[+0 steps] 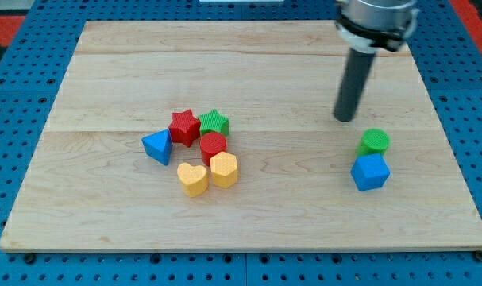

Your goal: Push the green circle to the bottom left to the blue triangle

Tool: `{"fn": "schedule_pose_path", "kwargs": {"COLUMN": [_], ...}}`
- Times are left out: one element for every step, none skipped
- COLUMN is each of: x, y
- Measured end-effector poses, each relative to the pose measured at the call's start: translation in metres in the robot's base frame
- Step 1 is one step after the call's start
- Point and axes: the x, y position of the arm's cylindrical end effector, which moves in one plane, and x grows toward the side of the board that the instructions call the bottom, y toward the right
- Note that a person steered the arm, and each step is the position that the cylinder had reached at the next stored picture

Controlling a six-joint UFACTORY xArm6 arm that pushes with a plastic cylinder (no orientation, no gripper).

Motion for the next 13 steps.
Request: {"fn": "schedule_pose_path", "kwargs": {"x": [0.028,0.053,0.063,0.087,0.095,0.111,0.143,0.155,0.155,0.154,0.154,0.149,0.136], "y": [0.037,-0.015,-0.065,-0.063,-0.08,-0.095,-0.096,-0.123,-0.165,-0.174,-0.169,-0.146,-0.146]}}
